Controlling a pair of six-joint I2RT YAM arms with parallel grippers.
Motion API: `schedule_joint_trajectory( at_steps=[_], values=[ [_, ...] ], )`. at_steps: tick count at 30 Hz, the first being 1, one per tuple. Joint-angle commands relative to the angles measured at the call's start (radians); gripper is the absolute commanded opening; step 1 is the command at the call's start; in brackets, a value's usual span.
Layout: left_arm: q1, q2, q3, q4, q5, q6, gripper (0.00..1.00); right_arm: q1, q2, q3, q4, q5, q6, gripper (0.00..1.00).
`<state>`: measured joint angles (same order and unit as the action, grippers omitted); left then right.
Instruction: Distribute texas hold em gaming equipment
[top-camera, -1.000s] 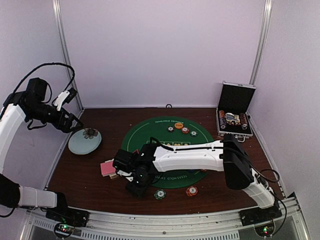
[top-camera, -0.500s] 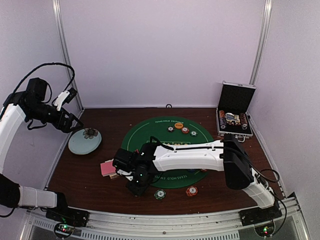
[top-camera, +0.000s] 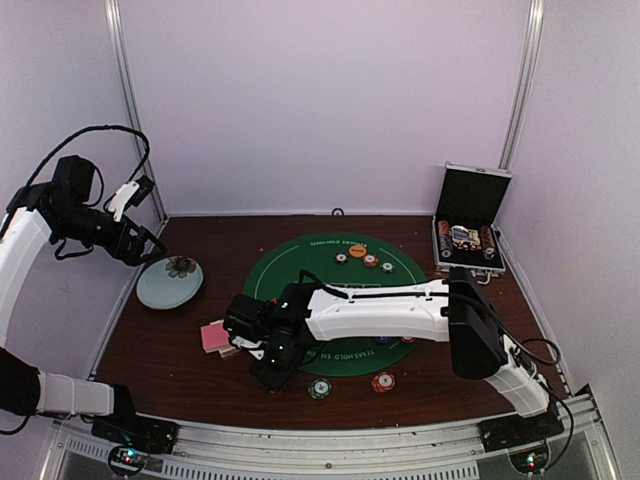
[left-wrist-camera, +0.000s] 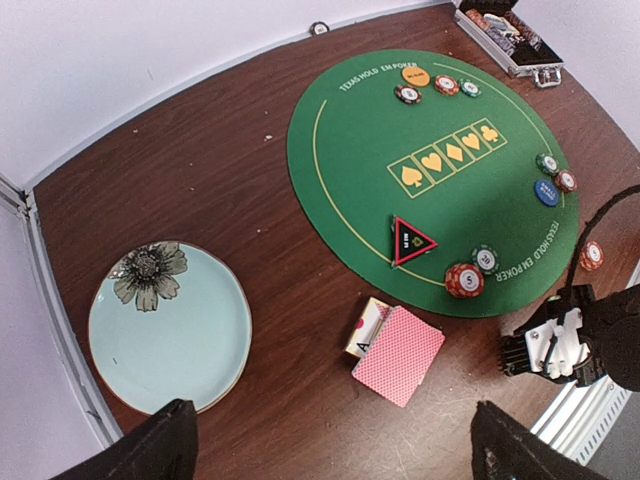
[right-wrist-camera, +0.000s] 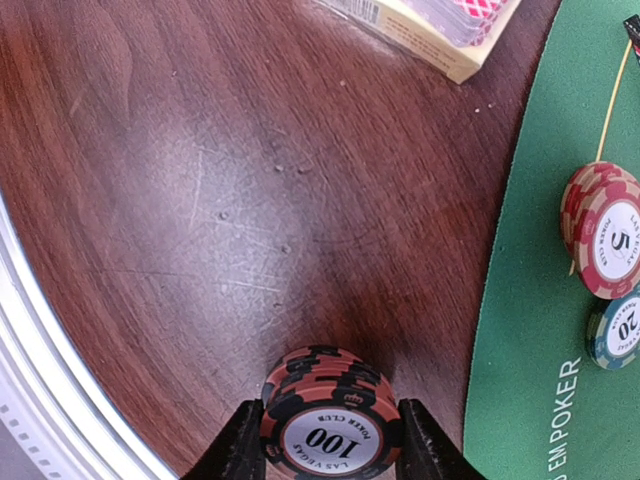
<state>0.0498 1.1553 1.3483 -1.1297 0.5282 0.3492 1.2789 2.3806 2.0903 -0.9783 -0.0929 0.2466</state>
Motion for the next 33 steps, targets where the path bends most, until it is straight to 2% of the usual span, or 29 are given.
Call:
schedule_joint_trajectory(
  at_steps=[1, 12, 16, 19, 24, 33],
  values=[
    [0.006, -0.012, 0.012, 0.007, 0.004, -0.003, 0.97, 0.004, -0.003, 0.026, -0.013, 0.001, 0.005, 0.40],
    [0.005, -0.019, 0.005, 0.007, 0.003, 0.002, 0.97, 0.001, 0.018, -0.003, 0.002, -0.007, 0.011, 0.43],
    [0.006, -0.019, 0.006, 0.006, 0.003, 0.001, 0.97, -0.004, 0.023, -0.007, 0.001, -0.007, 0.013, 0.53],
    [0.006, -0.020, 0.007, 0.006, 0.003, 0.002, 0.98, -0.006, 0.021, -0.011, 0.003, -0.008, 0.013, 0.54],
    [0.006, -0.020, 0.006, 0.006, 0.003, 0.001, 0.98, -0.006, 0.016, -0.012, 0.004, -0.010, 0.015, 0.50],
    [0.006, -0.020, 0.012, 0.006, 0.003, 0.001, 0.97, -0.007, 0.003, -0.004, 0.000, 0.002, 0.020, 0.35]
  ],
)
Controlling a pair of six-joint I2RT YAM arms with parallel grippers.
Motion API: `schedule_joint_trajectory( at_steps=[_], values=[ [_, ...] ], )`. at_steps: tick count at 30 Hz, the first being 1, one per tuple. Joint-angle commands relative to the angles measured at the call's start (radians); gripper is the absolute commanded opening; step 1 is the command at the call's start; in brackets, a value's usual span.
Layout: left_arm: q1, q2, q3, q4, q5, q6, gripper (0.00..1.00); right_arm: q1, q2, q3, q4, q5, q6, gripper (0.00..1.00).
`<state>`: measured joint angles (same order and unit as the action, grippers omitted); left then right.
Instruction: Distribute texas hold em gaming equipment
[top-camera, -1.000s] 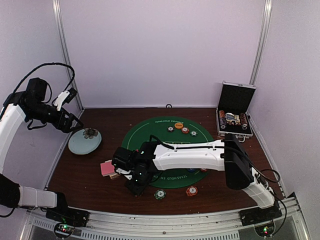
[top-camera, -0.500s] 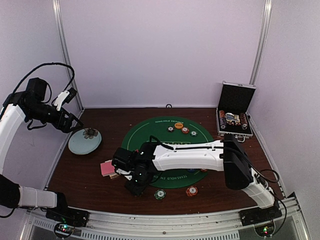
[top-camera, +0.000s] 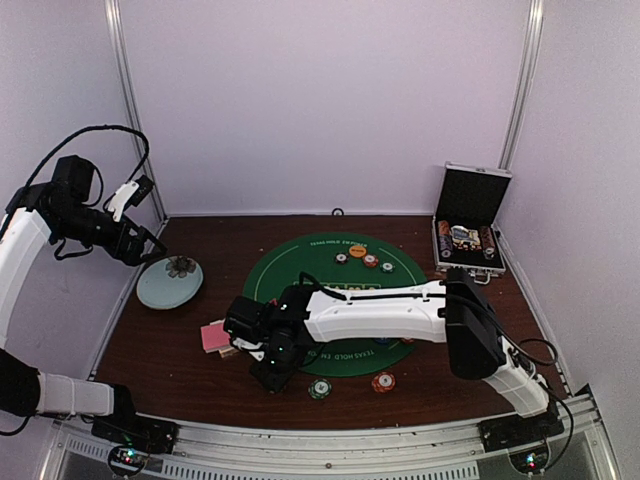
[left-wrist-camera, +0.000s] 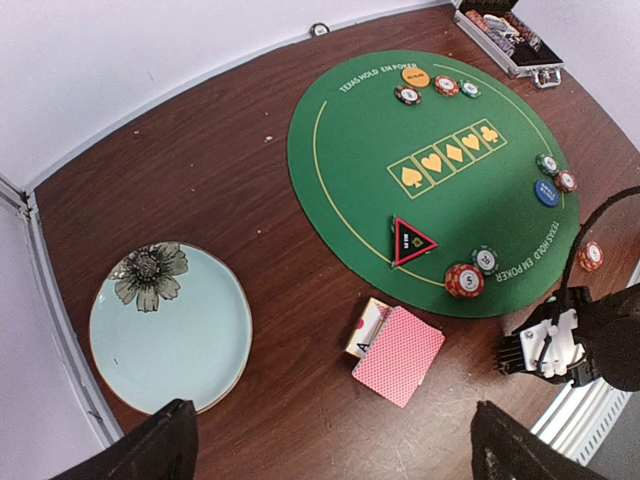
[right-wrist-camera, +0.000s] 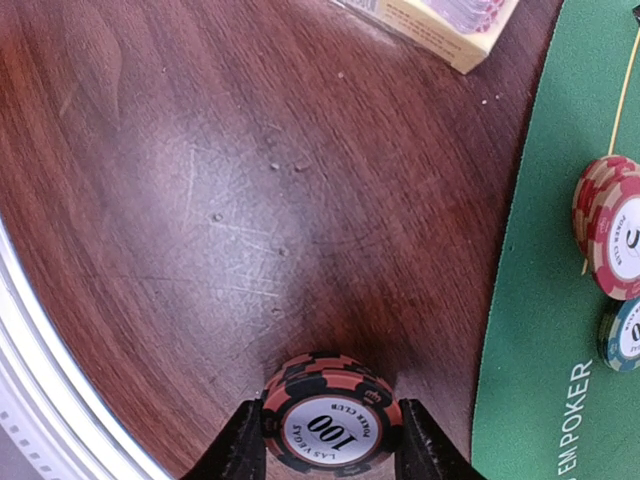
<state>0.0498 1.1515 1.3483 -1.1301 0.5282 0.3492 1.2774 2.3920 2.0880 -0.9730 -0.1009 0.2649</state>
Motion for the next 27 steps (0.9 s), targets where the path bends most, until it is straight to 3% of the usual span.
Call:
schedule_joint_trajectory(
  at_steps=[1, 27],
  values=[
    [0.006, -0.015, 0.012, 0.006, 0.004, 0.001, 0.98, -0.006, -0.007, -0.002, -0.006, 0.010, 0.002, 0.34],
    [0.006, -0.015, 0.022, 0.006, 0.006, -0.003, 0.98, -0.033, -0.115, 0.069, -0.097, 0.040, -0.010, 0.29]
  ],
)
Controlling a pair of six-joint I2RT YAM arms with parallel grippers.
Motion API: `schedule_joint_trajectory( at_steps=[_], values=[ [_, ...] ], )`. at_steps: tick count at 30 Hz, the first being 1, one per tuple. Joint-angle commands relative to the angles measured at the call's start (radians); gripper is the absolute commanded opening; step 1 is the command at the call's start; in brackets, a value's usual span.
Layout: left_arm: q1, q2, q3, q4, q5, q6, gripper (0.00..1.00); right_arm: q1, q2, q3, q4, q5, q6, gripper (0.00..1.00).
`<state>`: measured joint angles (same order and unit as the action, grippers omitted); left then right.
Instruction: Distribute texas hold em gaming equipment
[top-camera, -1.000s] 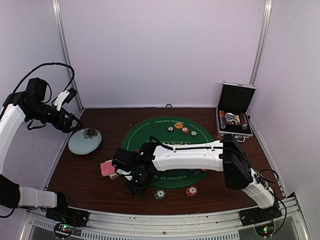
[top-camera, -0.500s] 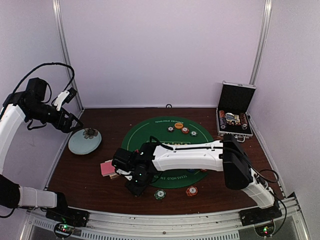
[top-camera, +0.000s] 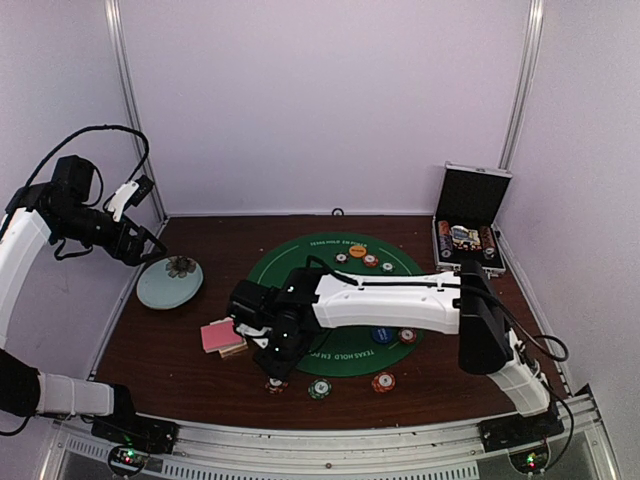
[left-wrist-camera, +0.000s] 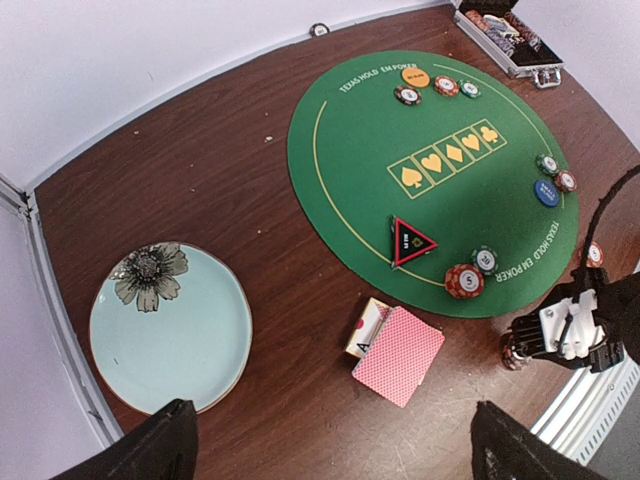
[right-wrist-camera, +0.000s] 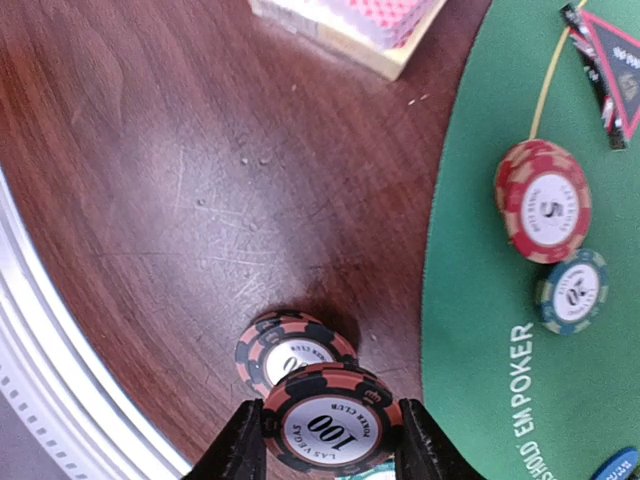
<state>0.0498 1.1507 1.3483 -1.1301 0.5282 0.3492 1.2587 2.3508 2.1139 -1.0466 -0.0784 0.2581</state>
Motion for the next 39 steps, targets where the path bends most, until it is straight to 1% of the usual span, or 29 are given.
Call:
schedule_joint_trajectory(
  at_steps=[1, 5, 10, 15, 18, 23, 27, 34, 39],
  values=[
    [0.005, -0.013, 0.022, 0.007, 0.006, -0.003, 0.98, -0.019, -0.077, 0.049, -0.023, 0.016, -0.002, 0.29],
    [0.006, -0.014, 0.020, 0.007, 0.006, -0.003, 0.98, -0.057, -0.070, 0.089, -0.036, 0.025, -0.002, 0.29],
    [0.006, -0.011, 0.014, 0.006, 0.011, -0.003, 0.98, -0.152, -0.025, 0.141, -0.029, 0.066, 0.012, 0.26],
    [0.006, -0.012, 0.011, 0.007, 0.016, -0.006, 0.98, -0.238, 0.074, 0.233, -0.015, 0.074, 0.020, 0.25],
    [0.005, -0.012, 0.011, 0.006, 0.017, -0.006, 0.98, -0.266, 0.132, 0.276, 0.005, 0.116, 0.016, 0.26],
    [0.006, -0.013, 0.009, 0.007, 0.017, -0.004, 0.98, -0.283, 0.194, 0.287, 0.048, 0.105, 0.026, 0.26],
    [0.006, -0.006, 0.008, 0.006, 0.020, -0.004, 0.98, -0.291, 0.237, 0.318, 0.046, 0.082, 0.036, 0.26],
    [0.005, -0.003, 0.001, 0.007, 0.015, -0.002, 0.98, -0.291, 0.250, 0.287, 0.060, 0.042, 0.056, 0.26],
    [0.007, -0.005, -0.001, 0.006, 0.016, 0.000, 0.98, -0.291, 0.244, 0.264, 0.066, 0.030, 0.062, 0.34]
  ],
)
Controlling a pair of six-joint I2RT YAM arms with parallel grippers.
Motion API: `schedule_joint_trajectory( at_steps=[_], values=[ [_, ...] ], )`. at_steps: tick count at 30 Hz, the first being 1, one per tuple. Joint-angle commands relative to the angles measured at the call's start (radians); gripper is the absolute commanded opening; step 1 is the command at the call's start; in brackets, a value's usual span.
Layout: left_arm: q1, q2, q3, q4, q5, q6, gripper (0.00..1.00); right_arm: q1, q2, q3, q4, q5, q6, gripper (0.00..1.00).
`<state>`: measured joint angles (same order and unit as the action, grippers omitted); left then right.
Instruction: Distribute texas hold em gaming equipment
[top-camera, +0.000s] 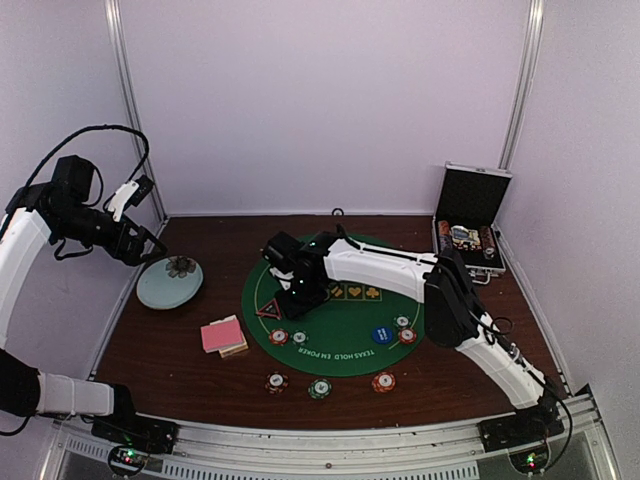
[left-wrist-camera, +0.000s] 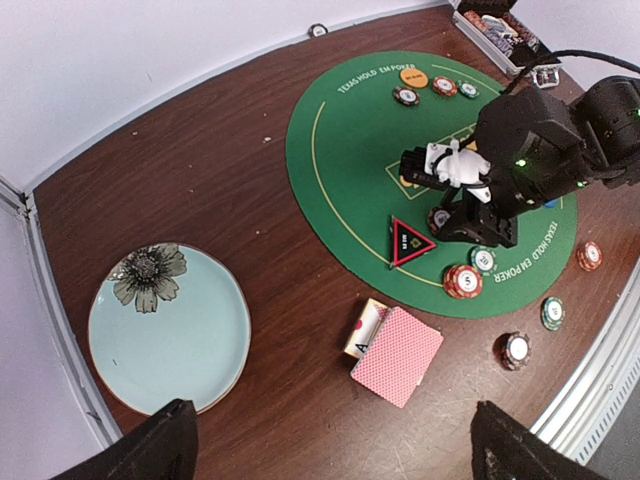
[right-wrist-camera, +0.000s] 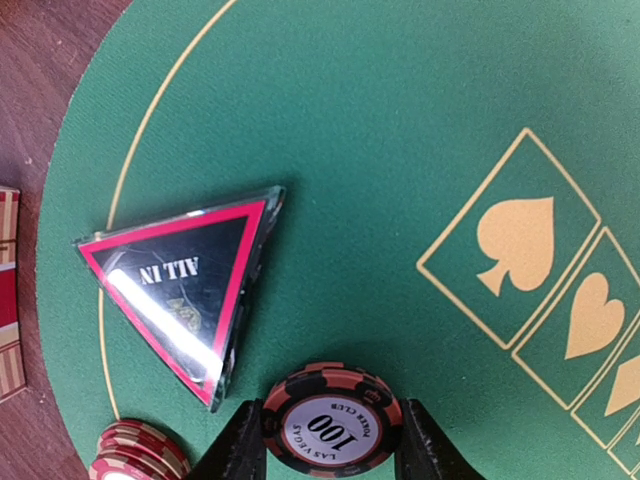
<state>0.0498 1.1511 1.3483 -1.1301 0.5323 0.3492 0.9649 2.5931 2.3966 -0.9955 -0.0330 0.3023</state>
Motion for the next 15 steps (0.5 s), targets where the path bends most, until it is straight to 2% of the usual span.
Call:
schedule_joint_trajectory(
  at_steps=[1, 4, 6, 15],
  values=[
    [0.005, -0.005, -0.003, 0.006, 0.014, 0.001, 0.97, 0.003, 0.000, -0.018, 0.014, -0.015, 0.018, 0.37],
    [0.006, -0.003, -0.005, 0.007, 0.017, -0.001, 0.97, 0.003, -0.011, 0.000, 0.005, -0.013, 0.014, 0.55],
    [0.006, -0.004, -0.006, 0.007, 0.016, 0.000, 0.98, 0.003, -0.024, 0.015, -0.004, -0.006, 0.012, 0.61],
    [0.007, -0.011, -0.008, 0.007, 0.020, 0.001, 0.98, 0.012, -0.155, 0.005, -0.037, 0.028, -0.018, 0.63]
  ],
)
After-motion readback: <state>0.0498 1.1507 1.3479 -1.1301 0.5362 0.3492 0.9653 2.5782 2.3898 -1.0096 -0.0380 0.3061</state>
